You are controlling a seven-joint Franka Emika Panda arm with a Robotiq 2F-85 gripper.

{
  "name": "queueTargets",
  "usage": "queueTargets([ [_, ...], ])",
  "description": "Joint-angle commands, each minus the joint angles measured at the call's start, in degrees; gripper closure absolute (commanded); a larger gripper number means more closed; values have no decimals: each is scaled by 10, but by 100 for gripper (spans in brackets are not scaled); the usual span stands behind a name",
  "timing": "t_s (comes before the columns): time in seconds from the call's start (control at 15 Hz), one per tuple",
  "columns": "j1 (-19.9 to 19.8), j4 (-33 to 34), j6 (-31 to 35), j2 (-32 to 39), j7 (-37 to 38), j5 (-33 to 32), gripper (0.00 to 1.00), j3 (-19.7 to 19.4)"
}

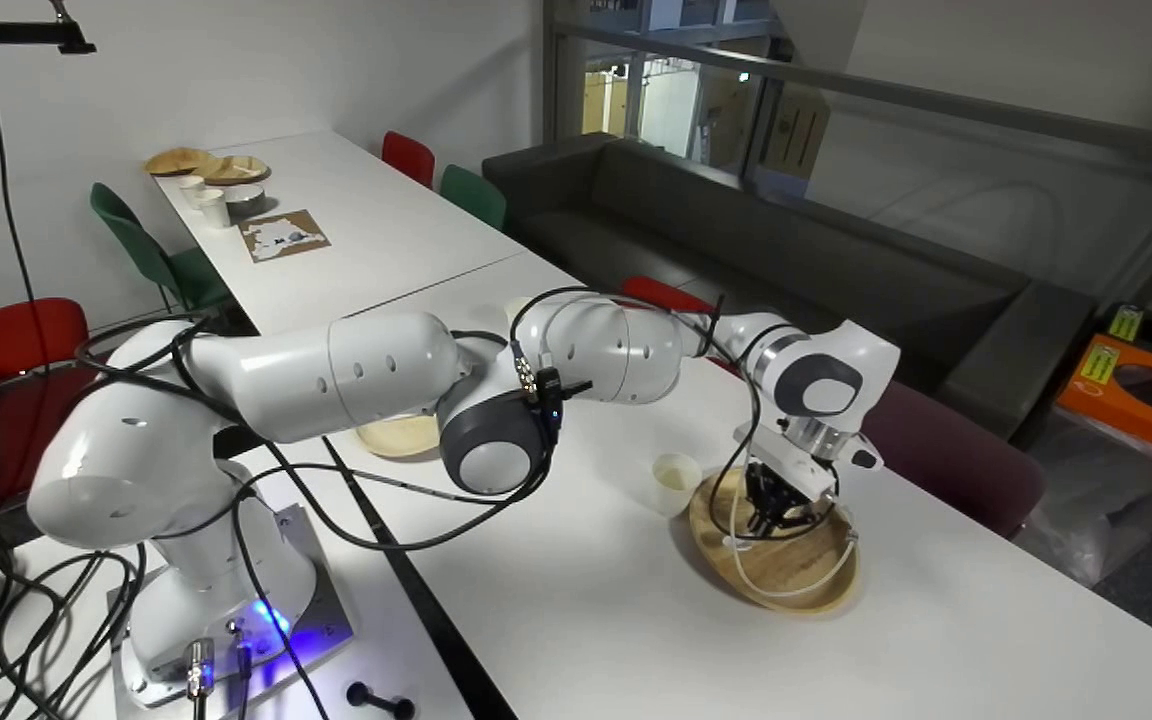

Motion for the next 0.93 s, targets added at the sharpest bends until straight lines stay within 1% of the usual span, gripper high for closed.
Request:
queueTargets([
  [0.0, 5, -36, 18, -19, 10, -9, 98, -12],
  [0.4, 5, -34, 21, -20, 5, -8, 98, -21],
  [0.87, 8, -38, 27, -18, 6, -8, 98, -24],
])
